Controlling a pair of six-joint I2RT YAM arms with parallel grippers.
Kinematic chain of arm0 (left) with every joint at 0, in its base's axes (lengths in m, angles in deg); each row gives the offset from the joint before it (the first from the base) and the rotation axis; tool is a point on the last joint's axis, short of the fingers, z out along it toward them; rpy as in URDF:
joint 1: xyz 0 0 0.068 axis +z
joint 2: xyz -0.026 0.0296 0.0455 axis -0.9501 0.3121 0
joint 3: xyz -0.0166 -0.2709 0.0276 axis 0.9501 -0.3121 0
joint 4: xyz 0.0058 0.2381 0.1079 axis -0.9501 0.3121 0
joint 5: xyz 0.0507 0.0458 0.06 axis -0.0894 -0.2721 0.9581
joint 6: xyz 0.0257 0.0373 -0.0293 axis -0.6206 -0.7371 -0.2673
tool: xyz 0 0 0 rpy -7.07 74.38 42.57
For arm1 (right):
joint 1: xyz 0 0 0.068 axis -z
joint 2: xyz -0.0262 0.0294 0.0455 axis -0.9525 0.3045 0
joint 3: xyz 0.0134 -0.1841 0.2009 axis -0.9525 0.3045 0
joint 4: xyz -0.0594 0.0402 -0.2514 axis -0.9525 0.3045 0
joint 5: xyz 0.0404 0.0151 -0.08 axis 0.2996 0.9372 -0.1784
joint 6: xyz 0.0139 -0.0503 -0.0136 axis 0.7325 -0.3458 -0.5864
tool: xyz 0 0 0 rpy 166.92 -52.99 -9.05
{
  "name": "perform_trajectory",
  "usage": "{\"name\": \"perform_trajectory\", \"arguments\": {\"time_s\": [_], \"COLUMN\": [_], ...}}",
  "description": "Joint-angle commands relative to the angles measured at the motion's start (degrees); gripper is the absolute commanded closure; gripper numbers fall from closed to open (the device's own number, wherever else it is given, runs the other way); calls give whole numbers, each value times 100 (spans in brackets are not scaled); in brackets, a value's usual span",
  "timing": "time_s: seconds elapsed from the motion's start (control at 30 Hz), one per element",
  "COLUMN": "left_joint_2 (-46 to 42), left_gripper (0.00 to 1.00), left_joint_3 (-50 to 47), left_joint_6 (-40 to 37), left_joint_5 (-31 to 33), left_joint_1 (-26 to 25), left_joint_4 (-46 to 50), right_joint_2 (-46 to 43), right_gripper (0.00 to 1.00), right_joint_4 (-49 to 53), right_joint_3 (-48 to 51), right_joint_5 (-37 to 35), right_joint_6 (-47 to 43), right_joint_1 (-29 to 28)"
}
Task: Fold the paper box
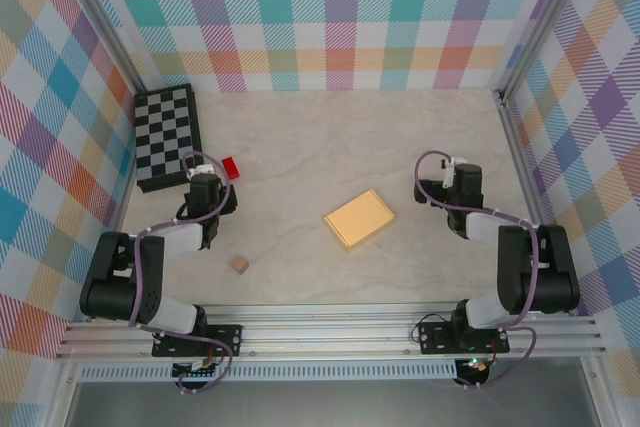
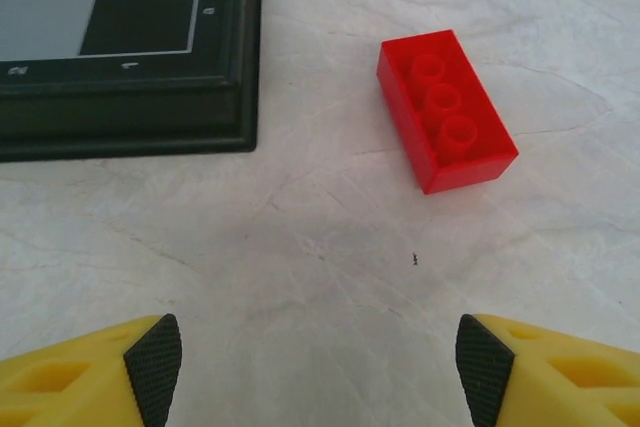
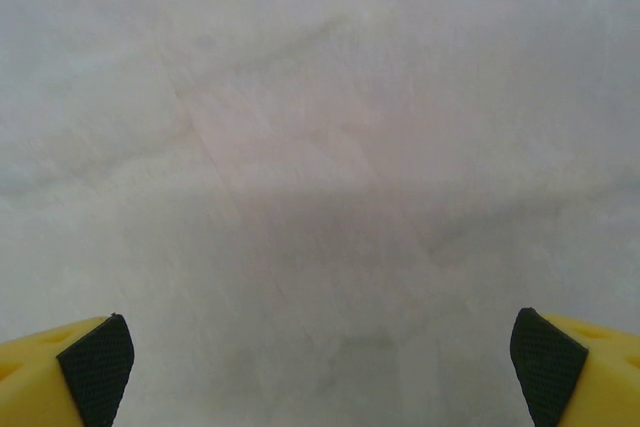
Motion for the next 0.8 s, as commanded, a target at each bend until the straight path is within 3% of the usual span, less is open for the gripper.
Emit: {"name": "perform_trajectory", "arguments": {"time_s": [0.0, 0.1, 0.13, 0.77], "left_joint_2": [470, 518, 486, 505], "left_gripper": [23, 17, 1, 0], "left_joint_3": [-382, -380, -346, -264], "left_joint_6": [-528, -498, -503, -565], "left_joint_5": [-787, -1089, -1099, -1236], "left_joint_1": [111, 227, 238, 229], "left_joint_4": [-2134, -2162, -1999, -1900], "right_joint_2": [334, 262, 260, 263], "right_gripper": [0, 0, 0, 0], "right_joint_4": [-2392, -2051, -2091, -1999], "right_joint_3": [675, 574, 583, 548], "right_joint_5": [505, 770, 818, 787], "right_joint_6": [-29, -118, -119, -106], "right_joint_1": [117, 134, 160, 162]}}
